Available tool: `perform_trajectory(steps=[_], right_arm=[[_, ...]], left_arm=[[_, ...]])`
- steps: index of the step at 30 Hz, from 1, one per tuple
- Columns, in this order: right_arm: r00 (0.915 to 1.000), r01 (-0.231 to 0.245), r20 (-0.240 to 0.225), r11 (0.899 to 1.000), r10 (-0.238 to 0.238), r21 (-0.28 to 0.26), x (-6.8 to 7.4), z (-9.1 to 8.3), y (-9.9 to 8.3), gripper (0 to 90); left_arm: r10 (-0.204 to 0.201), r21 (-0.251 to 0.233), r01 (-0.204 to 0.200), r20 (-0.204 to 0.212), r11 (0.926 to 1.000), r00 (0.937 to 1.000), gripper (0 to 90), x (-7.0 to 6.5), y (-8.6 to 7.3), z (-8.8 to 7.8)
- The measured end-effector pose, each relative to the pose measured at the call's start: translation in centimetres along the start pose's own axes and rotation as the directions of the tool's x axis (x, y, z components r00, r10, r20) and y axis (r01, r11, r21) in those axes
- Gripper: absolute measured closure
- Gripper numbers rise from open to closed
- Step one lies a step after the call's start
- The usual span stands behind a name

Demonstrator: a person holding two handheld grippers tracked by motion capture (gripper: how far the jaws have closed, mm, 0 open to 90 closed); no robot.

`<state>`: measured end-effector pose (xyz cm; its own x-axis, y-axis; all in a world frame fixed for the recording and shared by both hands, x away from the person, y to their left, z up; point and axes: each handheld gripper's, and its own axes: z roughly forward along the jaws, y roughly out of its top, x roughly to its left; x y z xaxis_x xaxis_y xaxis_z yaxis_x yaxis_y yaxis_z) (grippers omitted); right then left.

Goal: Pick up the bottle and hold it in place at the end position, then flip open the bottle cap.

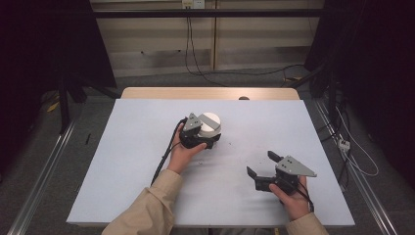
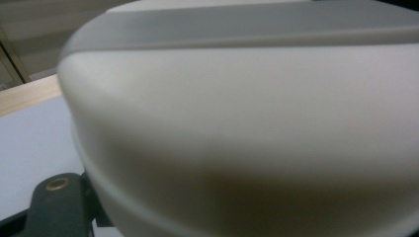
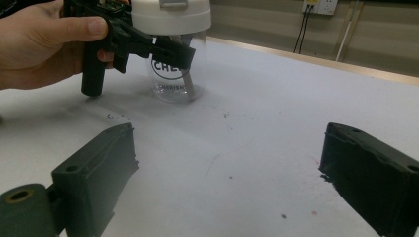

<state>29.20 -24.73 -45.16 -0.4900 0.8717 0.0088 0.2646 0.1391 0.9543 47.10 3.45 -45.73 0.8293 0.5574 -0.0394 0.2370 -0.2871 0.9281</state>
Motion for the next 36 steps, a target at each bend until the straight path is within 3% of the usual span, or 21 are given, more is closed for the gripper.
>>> perform_trajectory(steps=[3, 16, 23, 31, 36], right_arm=[[0.9999, -0.007, -0.012, 1.0, 0.007, 0.014, 0.2, 0.8, 0.2, 6.7], [0.9991, -0.002, -0.043, 0.999, 0.004, 0.05, 1.4, 3.9, 1.9, 7.0], [0.9975, -0.031, -0.062, 0.998, 0.034, 0.051, 1.7, 5.4, 2.8, 6.9], [0.9985, -0.016, -0.052, 0.998, 0.019, 0.066, 1.9, 6.5, 3.6, 8.1], [0.9978, -0.016, -0.063, 0.998, 0.02, 0.062, 2.1, 6.8, 4.1, 16.3]], left_arm=[[-0.02, -0.001, 0.02, 0.002, 0.9998, 0.9998, 17.8, 0.0, -0.1, 0.1], [-0.006, 0.017, 0.006, -0.012, 0.9998, 0.9999, 18.0, -0.1, -0.1, 0.1], [0.001, 0.018, -0.001, -0.015, 0.9998, 0.9999, 18.0, -0.1, 0.0, 0.1], [0.0, 0.021, 0.0, -0.019, 0.9998, 0.9998, 18.0, -0.2, 0.0, 0.1], [0.0, 0.022, 0.0, -0.023, 0.9998, 0.9997, 18.0, -0.2, 0.0, 0.1]])
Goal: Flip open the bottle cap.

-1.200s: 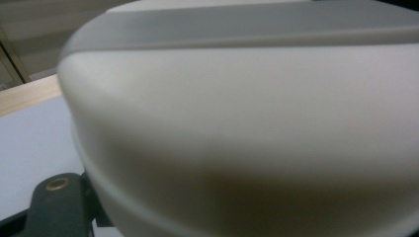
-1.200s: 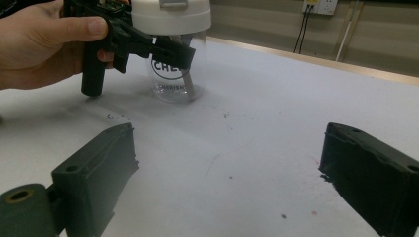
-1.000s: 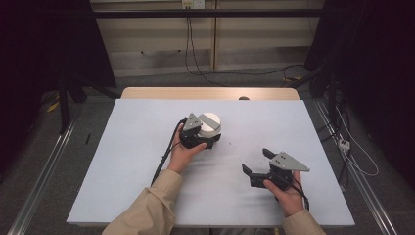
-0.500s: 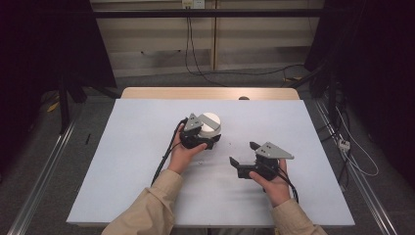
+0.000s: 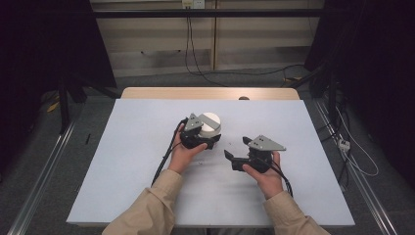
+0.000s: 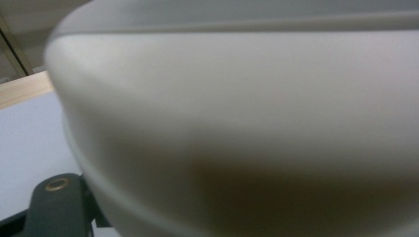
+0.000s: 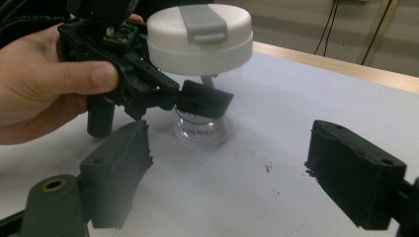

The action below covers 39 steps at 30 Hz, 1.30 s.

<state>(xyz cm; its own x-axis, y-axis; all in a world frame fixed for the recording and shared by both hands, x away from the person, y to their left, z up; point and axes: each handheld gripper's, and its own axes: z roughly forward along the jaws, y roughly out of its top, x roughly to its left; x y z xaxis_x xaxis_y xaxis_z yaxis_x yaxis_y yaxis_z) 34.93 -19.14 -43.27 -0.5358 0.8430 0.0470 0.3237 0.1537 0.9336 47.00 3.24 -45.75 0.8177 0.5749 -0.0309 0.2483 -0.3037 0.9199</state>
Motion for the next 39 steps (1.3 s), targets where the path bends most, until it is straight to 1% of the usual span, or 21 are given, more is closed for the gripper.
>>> perform_trajectory(steps=[1, 2, 4, 5, 10, 12, 14, 18, 19, 21, 23, 28, 31, 36, 37, 39], right_arm=[[1.0, 0.002, 0.0, 1.0, -0.002, -0.001, 0.0, 0.1, 0.1, 16.8], [1.0, 0.001, 0.0, 1.0, -0.001, 0.0, 0.0, 0.2, 0.3, 19.3], [0.9999, -0.004, -0.015, 1.0, 0.004, 0.001, 0.1, 0.4, 0.6, 25.1], [0.9998, -0.013, -0.014, 1.0, 0.013, 0.0, 0.1, 0.6, 0.7, 26.4], [0.9998, -0.009, -0.017, 1.0, 0.01, 0.007, 0.2, 1.1, 1.6, 37.4], [0.9997, -0.02, -0.014, 1.0, 0.02, -0.004, 0.1, 1.3, 2.0, 44.2], [0.9994, -0.03, -0.015, 1.0, 0.03, -0.006, -0.1, 1.5, 2.2, 50.8], [0.9996, -0.025, -0.009, 1.0, 0.025, 0.0, -0.2, 1.9, 2.5, 69.5], [0.9995, -0.03, -0.009, 1.0, 0.03, 0.002, -0.2, 2.0, 2.6, 73.2], [0.9996, -0.024, -0.015, 1.0, 0.024, -0.004, -0.3, 2.1, 2.7, 80.3], [0.9997, -0.012, -0.02, 1.0, 0.013, 0.003, -0.3, 2.3, 2.9, 83.7], [0.999, -0.008, -0.045, 1.0, 0.009, 0.026, -0.1, 3.0, 3.1, 89.8], [0.9985, -0.004, -0.054, 0.999, 0.006, 0.036, -0.1, 3.4, 3.3, 90.0], [0.9983, 0.0, -0.059, 0.999, 0.002, 0.038, -0.1, 3.7, 3.6, 90.0], [0.9984, 0.004, -0.057, 0.999, -0.002, 0.039, -0.2, 3.8, 3.7, 90.0], [0.9986, -0.002, -0.053, 0.999, 0.004, 0.034, -0.2, 3.9, 3.8, 90.0]], left_arm=[[-0.001, 0.0, 0.001, -0.001, 1.0, 1.0, 18.0, 0.0, 0.0, 0.0], [-0.003, -0.002, 0.003, 0.001, 1.0, 1.0, 18.0, 0.0, 0.0, 0.0], [-0.003, -0.002, 0.003, 0.001, 1.0, 1.0, 18.1, 0.0, 0.0, 0.0], [-0.003, 0.001, 0.003, -0.001, 1.0, 1.0, 18.1, 0.0, 0.0, 0.0], [0.003, 0.003, -0.003, 0.0, 1.0, 1.0, 18.2, 0.0, 0.0, 0.0], [0.0, 0.002, 0.0, -0.001, 1.0, 1.0, 18.2, 0.0, 0.0, 0.0], [0.005, 0.004, -0.005, 0.0, 1.0, 1.0, 18.2, 0.0, 0.0, 0.0], [0.003, 0.003, -0.003, -0.001, 1.0, 1.0, 18.2, 0.0, 0.0, 0.0], [0.002, 0.002, -0.002, -0.001, 1.0, 1.0, 18.3, 0.0, 0.0, 0.0], [0.002, 0.001, -0.002, -0.001, 1.0, 1.0, 18.2, 0.0, 0.0, 0.0], [0.002, 0.003, -0.002, -0.002, 1.0, 1.0, 18.2, 0.0, 0.0, 0.0], [0.004, 0.004, -0.004, -0.003, 1.0, 1.0, 18.3, 0.0, 0.0, 0.0], [0.004, 0.004, -0.004, -0.003, 1.0, 1.0, 18.3, 0.0, 0.0, 0.0], [0.005, 0.004, -0.005, -0.002, 1.0, 1.0, 18.3, 0.0, 0.0, 0.0], [0.005, 0.004, -0.005, -0.002, 1.0, 1.0, 18.3, 0.0, 0.0, 0.0], [0.005, 0.005, -0.005, -0.003, 1.0, 1.0, 18.3, 0.0, 0.0, 0.0]])
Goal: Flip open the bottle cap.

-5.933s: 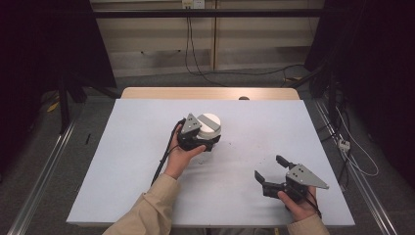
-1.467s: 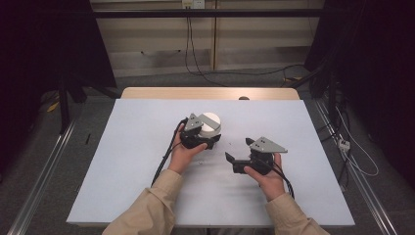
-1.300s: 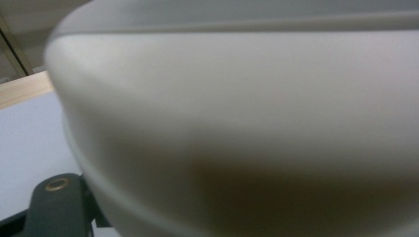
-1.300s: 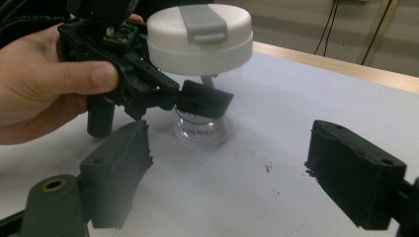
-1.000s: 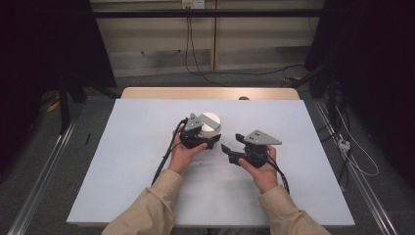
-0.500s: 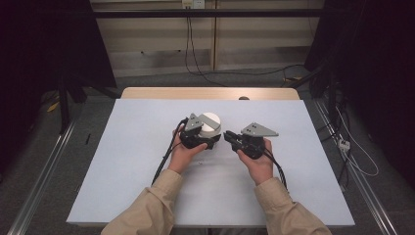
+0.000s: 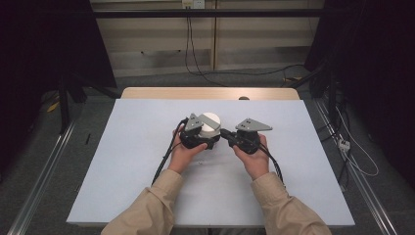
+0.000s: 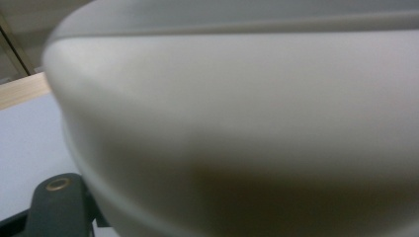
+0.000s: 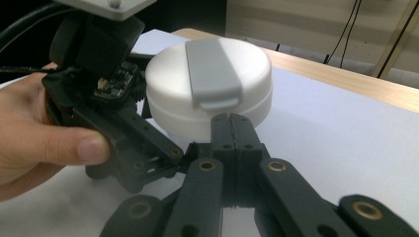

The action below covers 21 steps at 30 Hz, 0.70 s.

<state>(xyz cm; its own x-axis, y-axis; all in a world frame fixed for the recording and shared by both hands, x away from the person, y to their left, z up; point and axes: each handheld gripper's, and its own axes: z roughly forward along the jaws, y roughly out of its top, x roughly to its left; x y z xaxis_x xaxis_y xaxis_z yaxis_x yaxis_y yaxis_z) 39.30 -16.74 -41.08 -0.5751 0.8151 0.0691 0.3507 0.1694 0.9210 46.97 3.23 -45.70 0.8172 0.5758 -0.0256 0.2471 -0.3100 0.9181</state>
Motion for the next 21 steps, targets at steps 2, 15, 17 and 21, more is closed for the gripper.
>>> perform_trajectory(steps=[2, 15, 17, 21], right_arm=[[1.0, 0.008, -0.002, 1.0, -0.008, 0.003, 0.0, 0.1, 0.2, 90.0], [0.9998, 0.013, -0.017, 1.0, -0.013, -0.026, 0.1, 0.1, 1.5, 90.0], [0.9996, 0.018, -0.019, 0.999, -0.018, -0.029, 0.2, 0.2, 1.7, 90.0], [0.9994, 0.026, -0.023, 0.999, -0.027, -0.038, 0.3, 0.4, 2.2, 90.0]], left_arm=[[0.001, -0.001, -0.001, 0.0, 1.0, 1.0, 18.3, 0.0, 0.0, 0.0], [0.004, 0.004, -0.004, -0.001, 1.0, 1.0, 18.3, 0.0, 0.0, 0.0], [0.004, 0.005, -0.004, -0.001, 1.0, 1.0, 18.3, 0.0, 0.0, 0.0], [0.005, 0.005, -0.005, 0.0, 1.0, 1.0, 18.4, 0.0, 0.0, 0.0]])
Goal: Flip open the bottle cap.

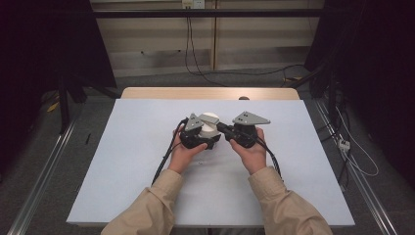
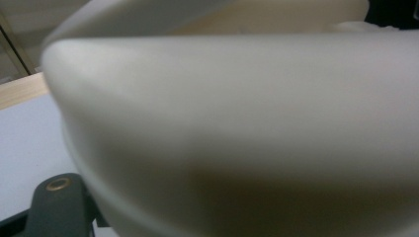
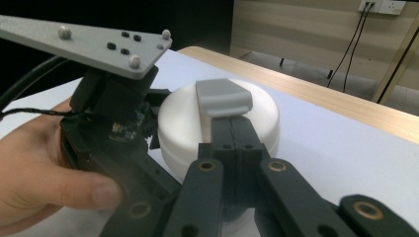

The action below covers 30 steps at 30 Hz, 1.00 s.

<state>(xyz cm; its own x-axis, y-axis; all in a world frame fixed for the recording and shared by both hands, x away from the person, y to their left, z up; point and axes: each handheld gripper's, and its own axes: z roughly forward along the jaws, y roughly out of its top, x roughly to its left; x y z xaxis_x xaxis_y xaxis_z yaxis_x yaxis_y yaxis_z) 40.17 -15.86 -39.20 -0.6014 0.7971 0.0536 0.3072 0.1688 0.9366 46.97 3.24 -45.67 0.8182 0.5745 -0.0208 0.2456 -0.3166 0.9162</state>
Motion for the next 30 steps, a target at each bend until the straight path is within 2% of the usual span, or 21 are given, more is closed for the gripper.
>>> perform_trajectory(steps=[13, 30], right_arm=[[0.9999, 0.011, 0.009, 1.0, -0.011, -0.001, 0.1, 0.7, 1.0, 90.0], [0.9986, 0.053, 0.007, 0.999, -0.053, -0.003, 0.6, 1.7, 2.2, 90.0]], left_arm=[[-0.003, -0.003, 0.003, -0.001, 1.0, 1.0, 18.4, 0.0, 0.0, 0.0], [-0.002, -0.002, 0.002, -0.004, 1.0, 1.0, 18.4, -0.1, 0.0, 0.0]])
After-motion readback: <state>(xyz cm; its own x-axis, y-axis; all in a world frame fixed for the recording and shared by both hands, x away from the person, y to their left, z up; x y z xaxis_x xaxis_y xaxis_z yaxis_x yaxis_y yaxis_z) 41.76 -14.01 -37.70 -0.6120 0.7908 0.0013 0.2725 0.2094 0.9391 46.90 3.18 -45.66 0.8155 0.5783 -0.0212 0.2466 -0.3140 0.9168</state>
